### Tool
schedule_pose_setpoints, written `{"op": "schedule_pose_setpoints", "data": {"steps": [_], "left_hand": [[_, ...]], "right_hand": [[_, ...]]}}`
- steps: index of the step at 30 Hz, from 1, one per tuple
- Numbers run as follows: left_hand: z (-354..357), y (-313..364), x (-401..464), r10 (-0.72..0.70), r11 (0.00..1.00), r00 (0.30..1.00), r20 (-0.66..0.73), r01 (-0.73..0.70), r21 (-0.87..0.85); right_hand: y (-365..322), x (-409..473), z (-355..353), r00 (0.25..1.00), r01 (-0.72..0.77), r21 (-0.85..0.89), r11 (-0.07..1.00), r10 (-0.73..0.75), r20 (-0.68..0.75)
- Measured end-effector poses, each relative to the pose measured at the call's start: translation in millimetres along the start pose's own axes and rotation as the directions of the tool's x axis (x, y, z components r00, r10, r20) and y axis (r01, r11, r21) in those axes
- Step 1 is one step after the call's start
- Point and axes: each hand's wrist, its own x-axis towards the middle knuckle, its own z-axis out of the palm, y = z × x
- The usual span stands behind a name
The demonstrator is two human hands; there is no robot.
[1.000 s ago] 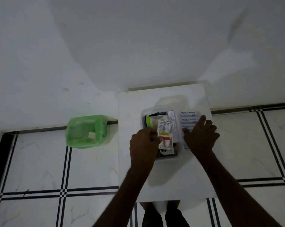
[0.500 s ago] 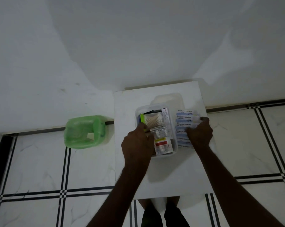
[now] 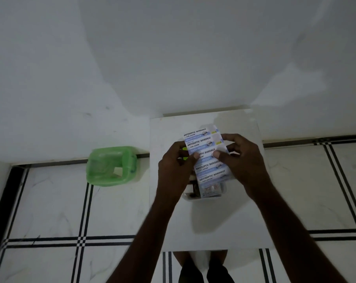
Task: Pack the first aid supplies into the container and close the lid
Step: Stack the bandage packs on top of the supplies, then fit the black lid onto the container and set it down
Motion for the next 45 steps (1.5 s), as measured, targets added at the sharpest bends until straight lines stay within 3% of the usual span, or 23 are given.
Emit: {"op": "schedule_pose_setpoints", "data": {"steps": [2, 5, 8, 13, 14, 16, 19, 21, 24, 26, 31, 37, 41, 45], "left_hand": [[0, -9, 0, 0.067, 0.987, 0.993, -0.1, -0.051, 0.152], [0, -23, 4, 0.254, 0.8, 0.96, -0.119, -0.139, 0.584], [-3, -31, 5, 0.283, 0.735, 0.953, -0.109, -0.143, 0.663], [-13, -51, 0, 0.223, 0.797, 0.967, -0.121, -0.109, 0.595], [-14, -54, -1, 0.183, 0.813, 0.978, -0.098, -0.095, 0.575], [-17, -56, 0, 0.089, 0.846, 0.995, -0.055, -0.046, 0.531], [-21, -55, 7, 0.052, 0.846, 0.998, -0.045, -0.02, 0.533], [-22, -54, 12, 0.059, 0.842, 0.998, -0.023, -0.038, 0.538], [-27, -54, 17, 0.064, 0.854, 0.998, -0.023, -0.043, 0.518], [-34, -58, 21, 0.045, 0.879, 0.998, -0.035, -0.023, 0.476], [-47, -50, 29, 0.063, 0.907, 0.995, -0.076, -0.025, 0.42], [-34, -51, 40, 0.06, 0.895, 0.996, -0.066, -0.024, 0.445], [-26, -57, 43, -0.052, 0.95, 0.999, 0.017, 0.044, 0.309], [-24, -54, 44, -0.146, 0.977, 0.978, 0.147, 0.119, 0.175]], "right_hand": [[11, -7, 17, 0.999, -0.002, -0.176, 0.984, -0.005, -0.04], [21, -18, 30, 0.999, 0.042, -0.435, 0.899, -0.052, -0.012], [22, -21, 32, 0.994, 0.093, -0.516, 0.851, -0.113, -0.008], [34, -15, 23, 0.931, 0.143, -0.534, 0.833, -0.297, -0.214], [40, -11, 20, 0.918, 0.096, -0.524, 0.846, -0.278, -0.281], [63, 3, 14, 0.934, -0.073, -0.467, 0.881, -0.104, -0.342], [92, 27, 11, 0.951, -0.31, -0.368, 0.877, 0.287, -0.116], [101, 36, 18, 0.932, -0.309, -0.4, 0.863, 0.358, 0.053], [110, 42, 31, 0.959, -0.174, -0.557, 0.812, 0.268, 0.091], [115, 42, 32, 0.964, -0.167, -0.568, 0.806, 0.254, 0.076], [102, 40, 4, 0.979, -0.205, -0.407, 0.89, 0.194, -0.069], [42, 23, -42, 0.975, -0.095, -0.181, 0.979, 0.055, -0.216], [5, 8, -29, 0.964, 0.007, -0.213, 0.977, -0.063, -0.258], [-4, -10, 21, 0.957, 0.159, -0.296, 0.942, -0.221, -0.19]]}}
